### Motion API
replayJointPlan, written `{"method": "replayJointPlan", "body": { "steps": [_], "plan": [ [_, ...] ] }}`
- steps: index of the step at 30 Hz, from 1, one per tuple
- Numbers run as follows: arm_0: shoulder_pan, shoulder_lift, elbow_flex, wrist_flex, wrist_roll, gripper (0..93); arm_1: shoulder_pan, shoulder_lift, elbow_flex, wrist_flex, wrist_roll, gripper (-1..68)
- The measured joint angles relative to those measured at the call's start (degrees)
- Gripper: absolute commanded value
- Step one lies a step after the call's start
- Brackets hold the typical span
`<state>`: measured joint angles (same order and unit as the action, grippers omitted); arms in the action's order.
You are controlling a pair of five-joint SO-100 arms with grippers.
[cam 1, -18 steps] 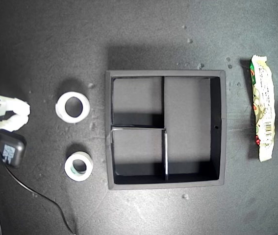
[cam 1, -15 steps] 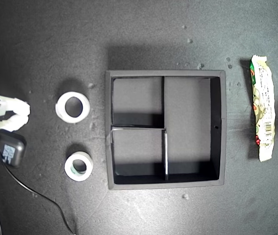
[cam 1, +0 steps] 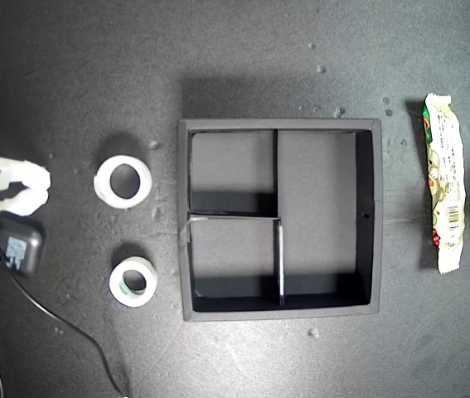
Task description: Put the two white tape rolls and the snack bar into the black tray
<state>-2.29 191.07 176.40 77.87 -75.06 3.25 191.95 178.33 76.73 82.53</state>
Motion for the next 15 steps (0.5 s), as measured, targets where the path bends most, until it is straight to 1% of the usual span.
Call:
{"method": "replayJointPlan", "body": {
  "steps": [6,8,10,11,15],
  "plan": [
    [0.0,0.0,0.0,-0.88,-1.32,0.1,0.79,0.0,0.0,0.0,0.62,-0.3],
    [0.26,0.0,0.0,-1.05,-3.6,0.1,0.62,0.0,0.0,0.0,1.05,-0.3],
    [1.76,0.0,0.0,-1.23,-8.0,0.0,1.32,0.0,0.0,-0.44,2.37,-0.3],
    [1.76,0.0,0.0,-1.67,-8.96,0.0,1.49,0.0,0.0,-0.97,2.9,-0.3],
    [2.81,0.0,0.0,-4.83,-7.38,0.0,2.81,-0.18,0.0,-5.45,1.58,-0.3]
  ]
}}
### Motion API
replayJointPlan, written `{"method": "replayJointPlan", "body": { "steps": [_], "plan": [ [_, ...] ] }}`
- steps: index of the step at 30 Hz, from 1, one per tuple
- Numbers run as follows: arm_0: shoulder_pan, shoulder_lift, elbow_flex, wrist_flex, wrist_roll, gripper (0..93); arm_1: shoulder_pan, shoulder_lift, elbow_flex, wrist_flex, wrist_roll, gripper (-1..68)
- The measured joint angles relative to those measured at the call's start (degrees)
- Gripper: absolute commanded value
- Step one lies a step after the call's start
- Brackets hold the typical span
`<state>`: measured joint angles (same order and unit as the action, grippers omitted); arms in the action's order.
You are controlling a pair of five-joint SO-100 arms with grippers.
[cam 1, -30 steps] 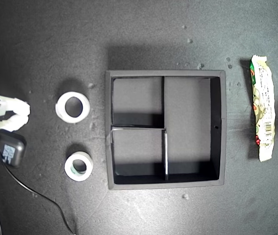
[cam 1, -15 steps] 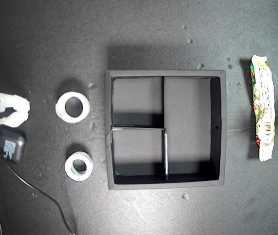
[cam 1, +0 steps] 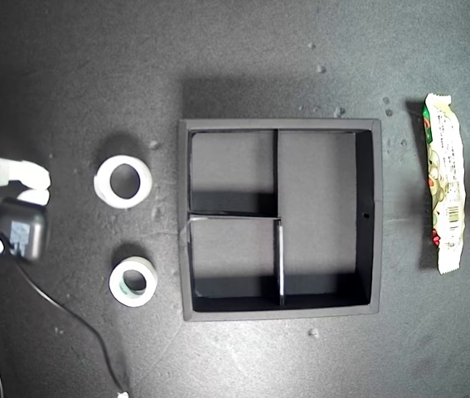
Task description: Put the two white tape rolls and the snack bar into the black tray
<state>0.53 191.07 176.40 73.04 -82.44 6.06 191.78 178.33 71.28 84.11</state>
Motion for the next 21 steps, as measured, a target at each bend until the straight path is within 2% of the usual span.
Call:
{"method": "replayJointPlan", "body": {
  "steps": [4,8,13,17,21],
  "plan": [
    [1.49,0.0,0.0,-7.21,4.92,0.9,0.35,-0.09,0.0,-6.33,-2.37,-0.3],
    [2.2,0.0,0.0,-13.89,7.29,7.5,1.32,-0.18,0.0,-14.5,-8.35,-0.2],
    [2.2,0.0,0.0,-21.8,10.81,7.3,1.49,-0.18,0.0,-26.46,-16.88,0.0],
    [3.08,0.0,0.0,-24.7,12.83,7.4,2.02,-0.18,-0.35,-37.71,-25.75,5.5],
    [5.36,-1.05,-1.67,-24.7,13.54,9.5,1.67,-0.35,-4.31,-39.73,-34.37,10.2]
  ]
}}
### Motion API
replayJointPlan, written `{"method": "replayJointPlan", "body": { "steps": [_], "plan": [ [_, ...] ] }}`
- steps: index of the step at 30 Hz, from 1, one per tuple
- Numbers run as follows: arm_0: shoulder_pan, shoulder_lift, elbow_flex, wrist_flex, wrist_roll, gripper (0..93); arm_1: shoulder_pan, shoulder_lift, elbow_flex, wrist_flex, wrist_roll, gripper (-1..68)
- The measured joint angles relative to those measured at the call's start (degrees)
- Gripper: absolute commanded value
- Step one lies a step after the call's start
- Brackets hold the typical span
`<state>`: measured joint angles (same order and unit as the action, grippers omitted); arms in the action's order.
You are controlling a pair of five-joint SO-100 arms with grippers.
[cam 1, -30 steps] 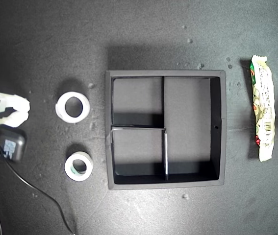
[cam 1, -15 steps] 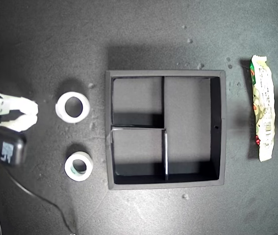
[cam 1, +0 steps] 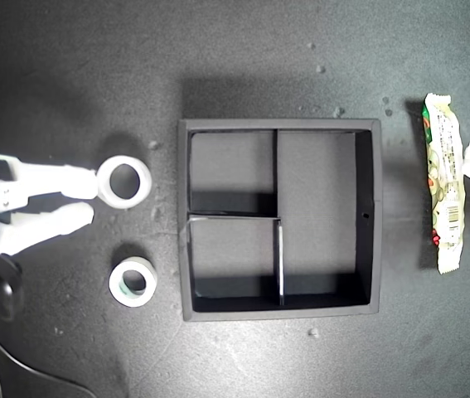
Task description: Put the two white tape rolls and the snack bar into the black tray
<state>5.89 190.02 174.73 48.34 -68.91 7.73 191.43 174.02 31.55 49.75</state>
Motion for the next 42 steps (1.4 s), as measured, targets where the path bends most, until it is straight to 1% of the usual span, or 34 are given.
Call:
{"method": "replayJointPlan", "body": {
  "steps": [2,4,7,8,10,12,14,16,19,24,28,34,36,38,42],
  "plan": [
    [1.49,-3.96,-3.87,-1.76,0.79,11.1,0.0,-1.58,-2.29,0.0,-3.52,11.8],
    [2.81,-12.74,-7.65,-4.31,2.02,11.9,0.0,-6.33,-6.59,-0.35,-5.98,12.5],
    [3.78,-30.59,-18.63,-5.45,3.87,12.9,0.79,-21.62,-18.46,1.41,-7.56,14.4],
    [3.78,-38.06,-23.38,-5.19,4.48,13.1,1.23,-27.95,-23.82,3.78,-7.91,15.2],
    [3.6,-52.56,-32.52,-4.57,5.36,13.2,0.62,-42.71,-36.56,11.51,-9.67,16.4],
    [3.25,-63.63,-39.38,-4.39,6.33,13.2,-0.79,-56.51,-50.45,20.39,-10.99,15.5],
    [3.08,-69.61,-42.71,-4.31,7.03,13.3,-2.37,-66.62,-61.08,27.42,-12.22,14.6],
    [2.72,-72.25,-44.21,-3.78,7.21,13.3,-3.34,-71.89,-66.36,31.99,-12.74,14.5],
    [0.7,-75.23,-44.82,-3.08,7.21,13.2,-5.8,-74.18,-67.5,34.72,-13.18,14.6],
    [-0.09,-80.51,-47.37,-1.49,7.21,13.1,-10.72,-74.44,-66.36,34.98,-13.18,14.7],
    [-2.11,-84.38,-50.8,0.35,8.26,13.2,-12.57,-74.53,-65.21,34.63,-13.18,14.5],
    [-2.29,-92.64,-56.69,2.29,8.61,12.5,-13.18,-74.53,-63.9,34.54,-13.18,15.3],
    [-2.37,-95.01,-58.01,2.55,8.61,10.5,-13.71,-74.53,-62.75,34.54,-13.27,16.7],
    [-2.64,-96.59,-58.8,2.64,8.61,6.2,-14.59,-74.53,-61.17,34.54,-13.27,18.0],
    [-4.31,-97.21,-59.06,3.87,8.61,1.3,-14.15,-74.53,-56.16,33.49,-13.27,18.5]
  ]
}}
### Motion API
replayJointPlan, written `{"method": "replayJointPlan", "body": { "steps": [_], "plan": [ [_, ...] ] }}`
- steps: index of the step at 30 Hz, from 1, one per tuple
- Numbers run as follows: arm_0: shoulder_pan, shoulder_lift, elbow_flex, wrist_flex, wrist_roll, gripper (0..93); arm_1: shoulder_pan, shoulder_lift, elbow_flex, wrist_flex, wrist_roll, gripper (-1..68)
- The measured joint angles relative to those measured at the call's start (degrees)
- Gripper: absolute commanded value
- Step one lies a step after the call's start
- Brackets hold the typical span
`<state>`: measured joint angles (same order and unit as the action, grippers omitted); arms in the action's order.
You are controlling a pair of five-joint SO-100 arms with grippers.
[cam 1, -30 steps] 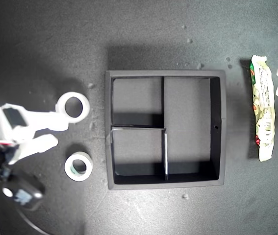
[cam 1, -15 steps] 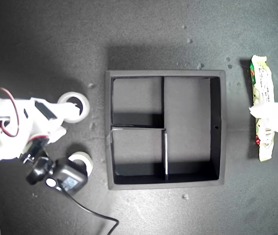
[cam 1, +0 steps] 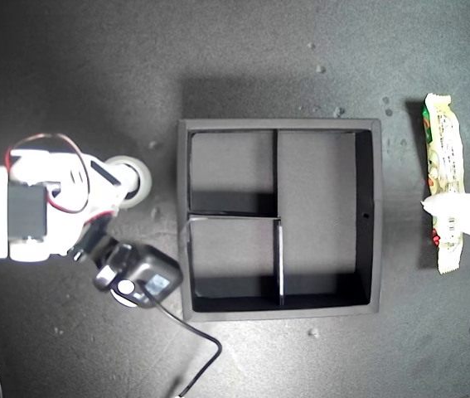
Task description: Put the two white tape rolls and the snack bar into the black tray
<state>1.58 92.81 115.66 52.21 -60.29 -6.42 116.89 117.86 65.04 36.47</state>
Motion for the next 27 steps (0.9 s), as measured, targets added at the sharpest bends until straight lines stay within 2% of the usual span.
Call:
{"method": "replayJointPlan", "body": {
  "steps": [6,12,19,21,25,27],
  "plan": [
    [-1.41,-0.09,-1.76,4.57,1.14,0.1,2.37,0.0,7.91,-2.02,0.0,19.7],
    [-1.76,1.23,-11.6,15.82,3.87,0.1,4.39,-2.11,10.9,-3.43,-9.4,19.9],
    [-0.79,0.0,-30.76,29.71,6.86,0.1,6.68,-16.61,9.14,-7.38,-13.01,22.0],
    [-0.26,-2.02,-37.18,33.22,7.47,0.1,6.42,-20.39,6.94,-7.56,-13.45,19.8],
    [0.97,-7.29,-48.43,38.5,8.0,0.1,7.03,-23.38,4.57,-8.17,-13.8,9.2],
    [0.97,-10.28,-52.47,40.17,8.0,0.1,7.12,-23.73,3.34,-8.26,-13.8,7.4]
  ]
}}
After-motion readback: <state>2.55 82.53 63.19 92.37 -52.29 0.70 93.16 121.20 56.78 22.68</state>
